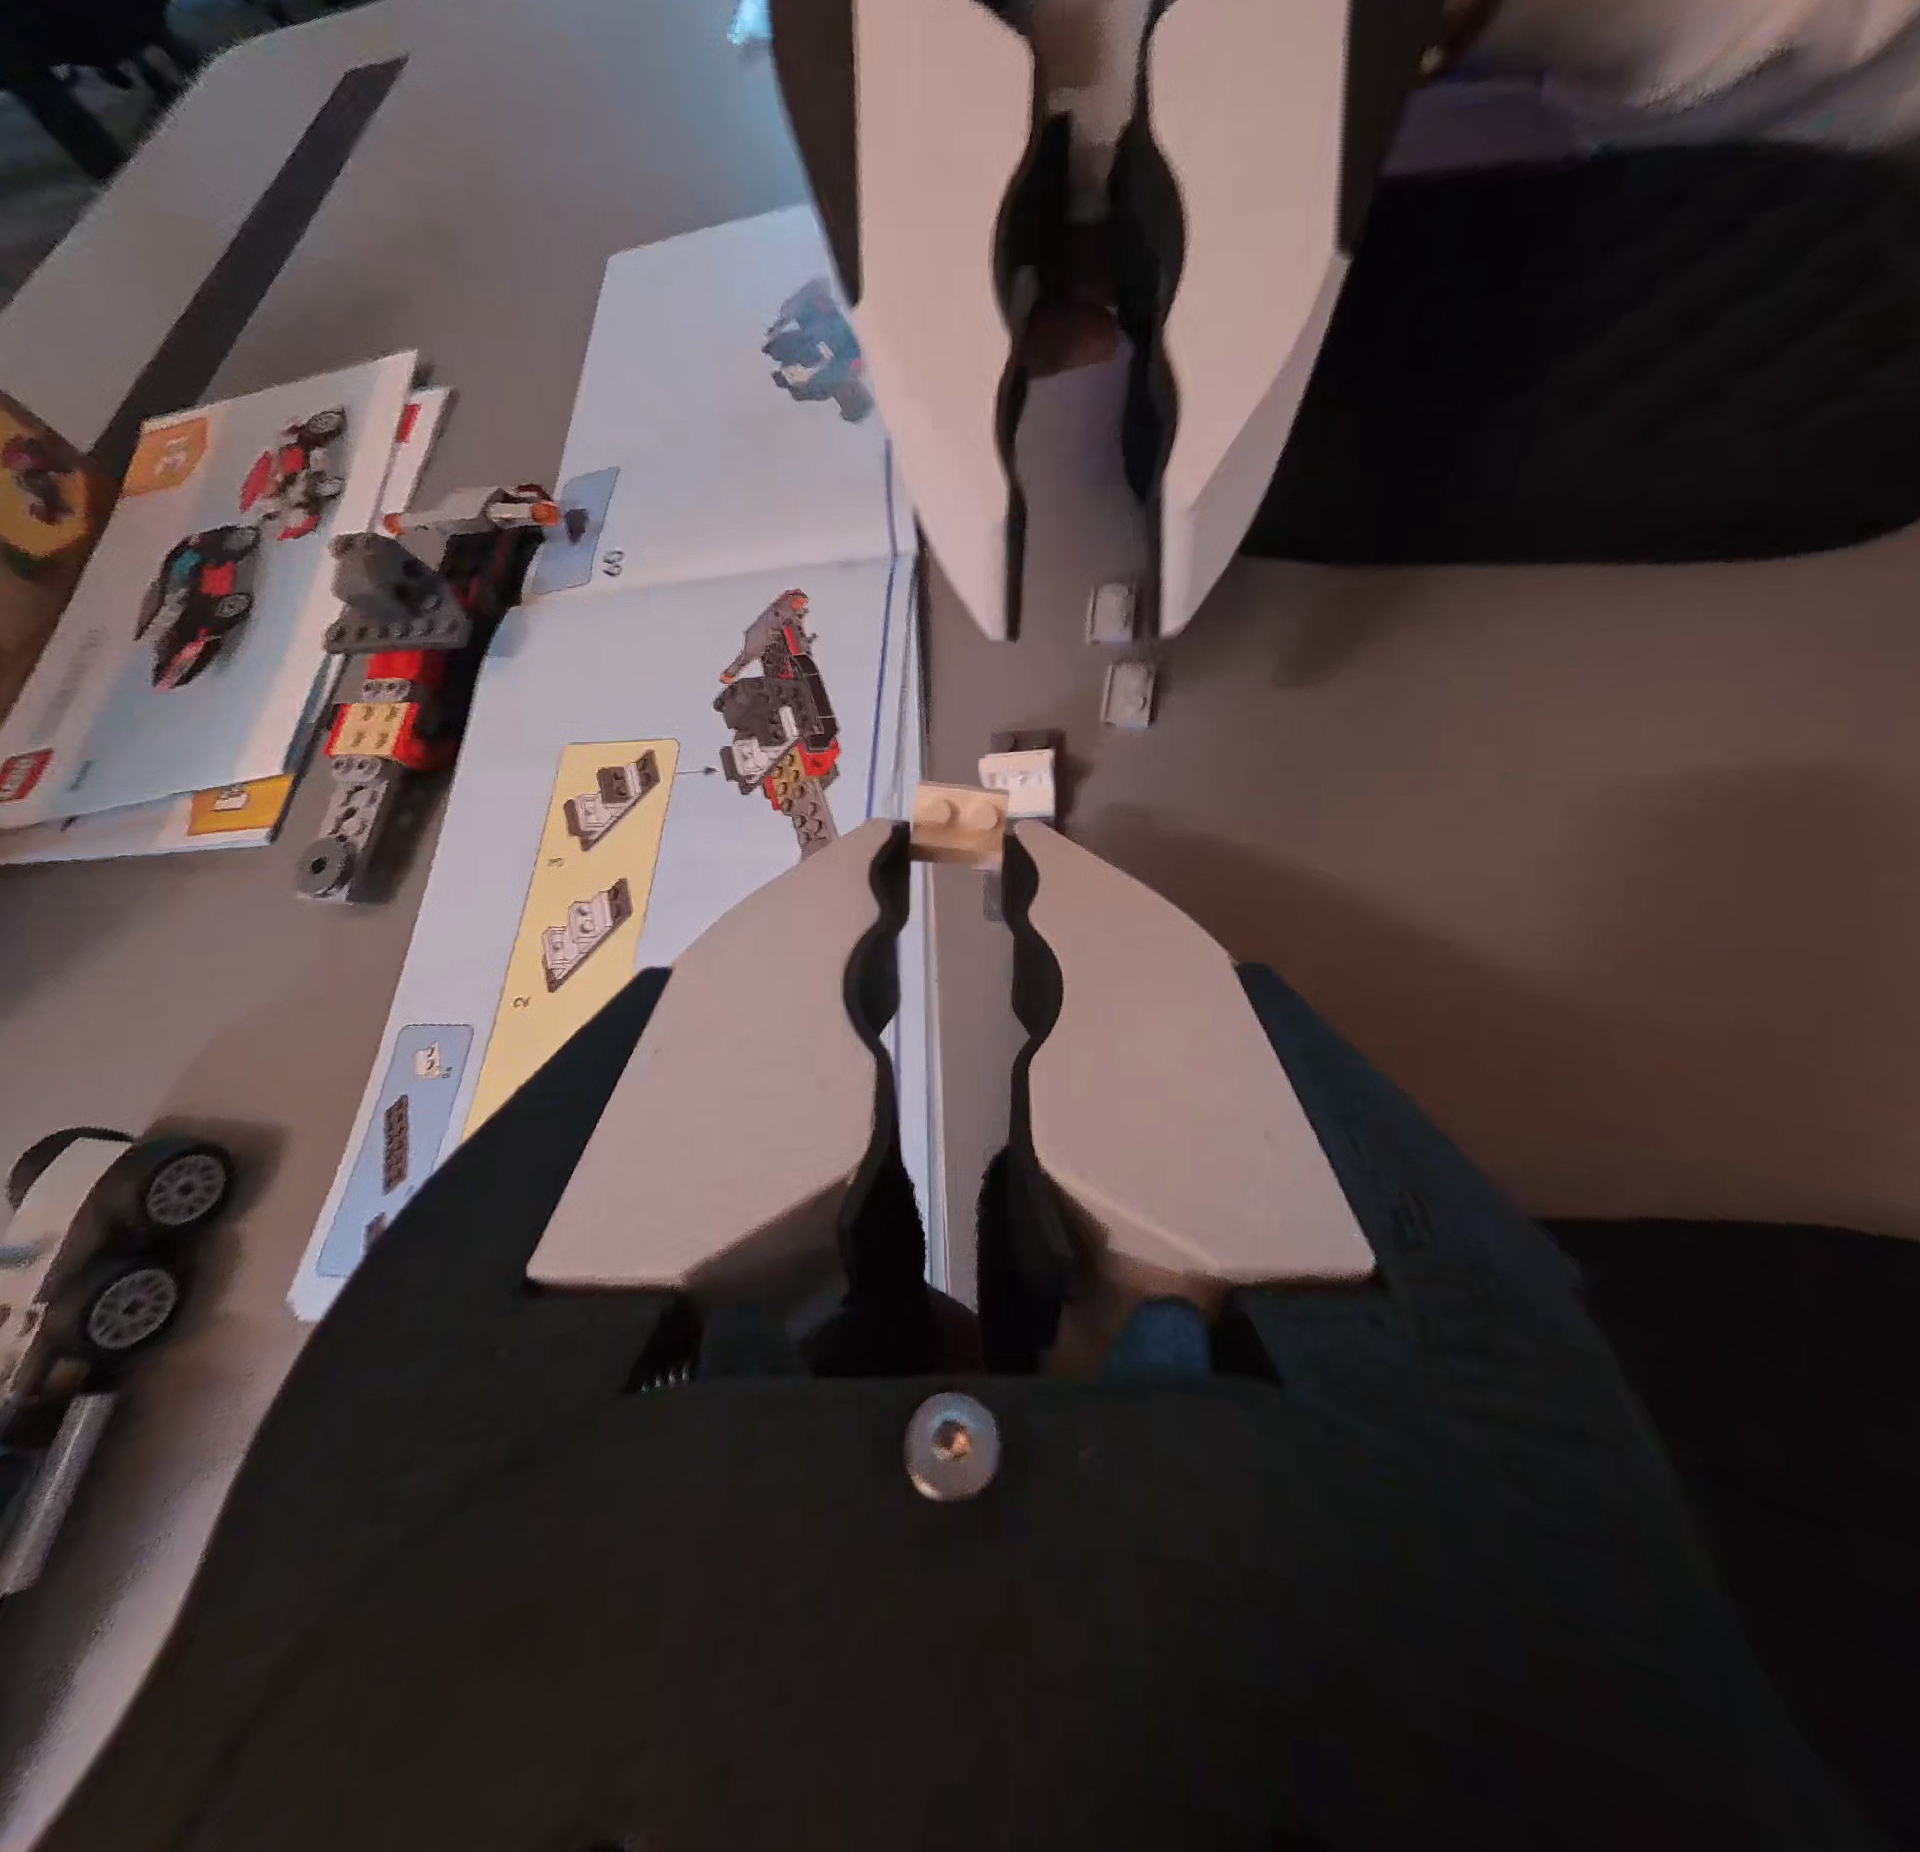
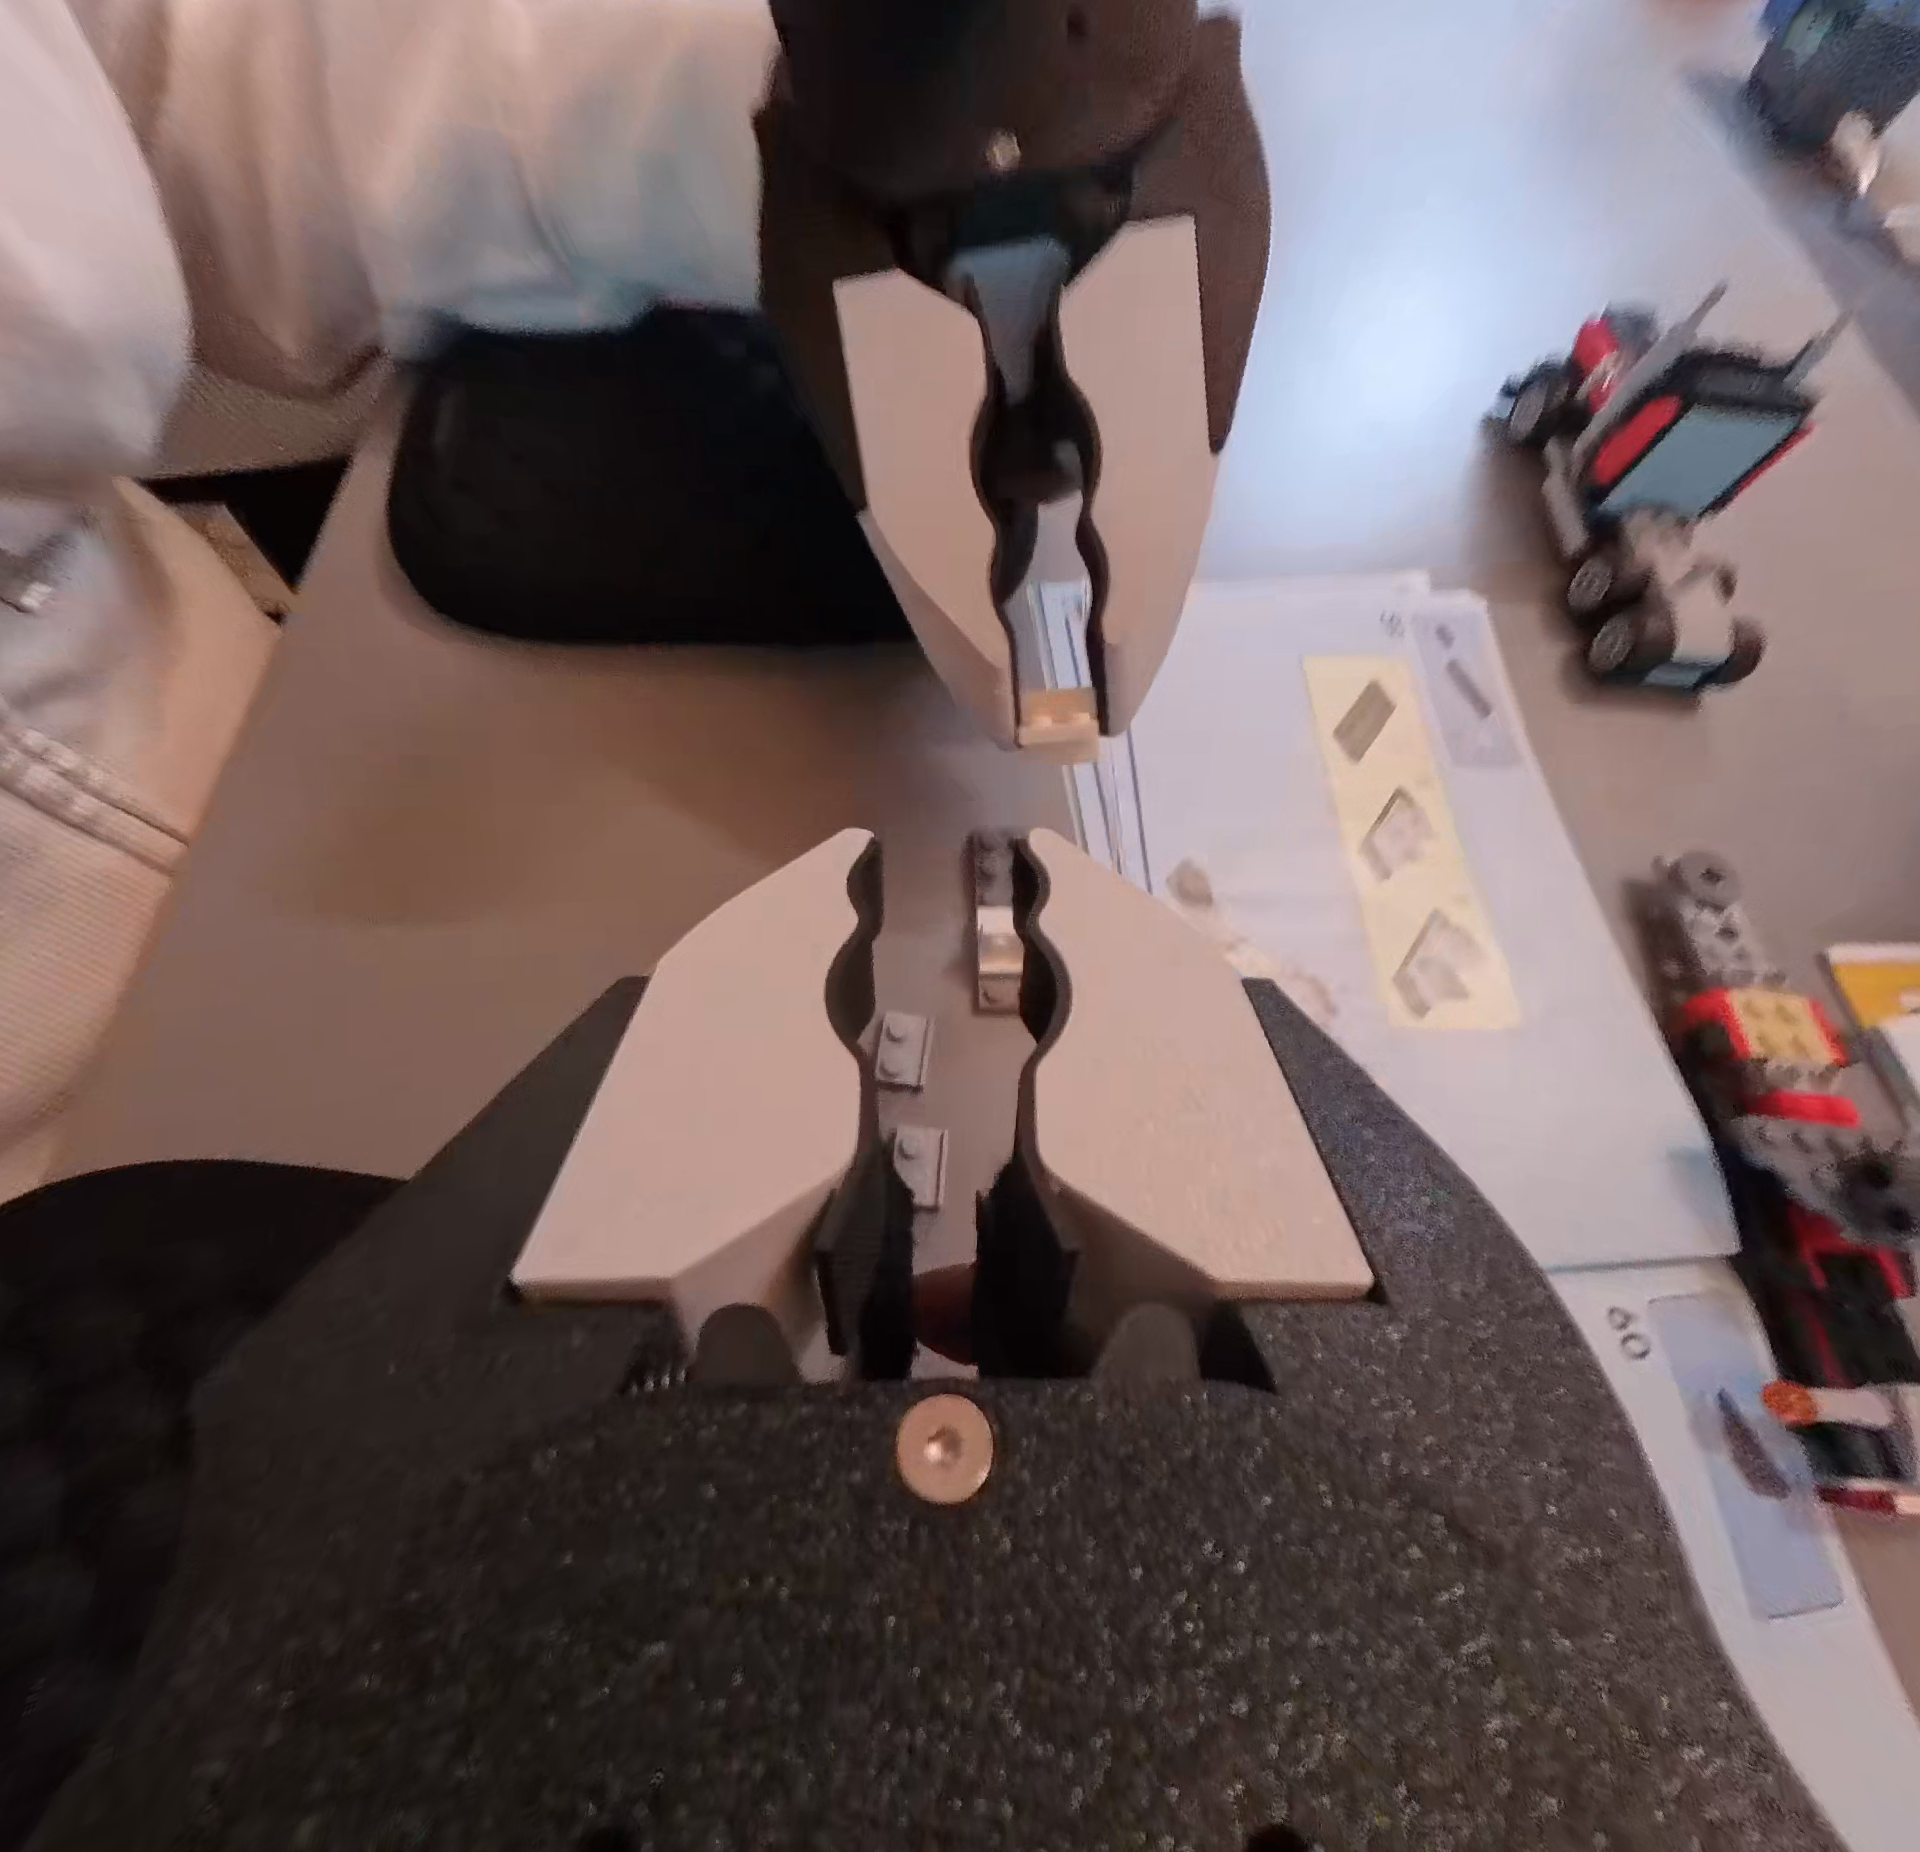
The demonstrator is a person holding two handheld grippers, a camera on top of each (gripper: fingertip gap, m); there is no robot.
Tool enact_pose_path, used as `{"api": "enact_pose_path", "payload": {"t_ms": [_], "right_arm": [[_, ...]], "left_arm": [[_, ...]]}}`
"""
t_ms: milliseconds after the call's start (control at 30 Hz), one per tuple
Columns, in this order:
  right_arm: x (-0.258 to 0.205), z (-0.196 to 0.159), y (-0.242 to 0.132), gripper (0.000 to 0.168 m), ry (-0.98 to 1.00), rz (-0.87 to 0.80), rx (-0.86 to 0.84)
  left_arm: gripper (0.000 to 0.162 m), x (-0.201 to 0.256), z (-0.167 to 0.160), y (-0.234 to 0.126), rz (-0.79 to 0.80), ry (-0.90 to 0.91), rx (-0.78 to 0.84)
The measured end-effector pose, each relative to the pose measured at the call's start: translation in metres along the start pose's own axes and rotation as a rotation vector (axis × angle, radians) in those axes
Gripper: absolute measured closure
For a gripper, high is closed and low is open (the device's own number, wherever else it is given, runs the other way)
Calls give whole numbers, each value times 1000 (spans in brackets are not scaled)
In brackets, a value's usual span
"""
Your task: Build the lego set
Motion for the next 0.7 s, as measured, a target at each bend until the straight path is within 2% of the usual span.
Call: {"api": "enact_pose_path", "payload": {"t_ms": [133, 300, 500, 700], "right_arm": [[8, -15, 11, 148, 58, -15, -94], [14, -13, 16, 154, 49, -43, -62], [21, -11, 22, 149, 10, -45, -111], [22, -9, 26, 152, 0, -40, -102]], "left_arm": [[145, 2, -2, 9, -29, 1, -80], [145, 7, -4, 17, -67, 8, -140], [145, 6, -3, 18, -81, -12, -127], [145, 6, -2, 18, -89, -20, -119]]}}
Point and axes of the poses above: each gripper's, where its closed fingertips meet, y out along the fingers, z out of its top, x = y × z across the jaws, the point moved 5 cm from there along -y, back along the fingers, and after that the axes turned 11 degrees about z, right-handed, at the moved point
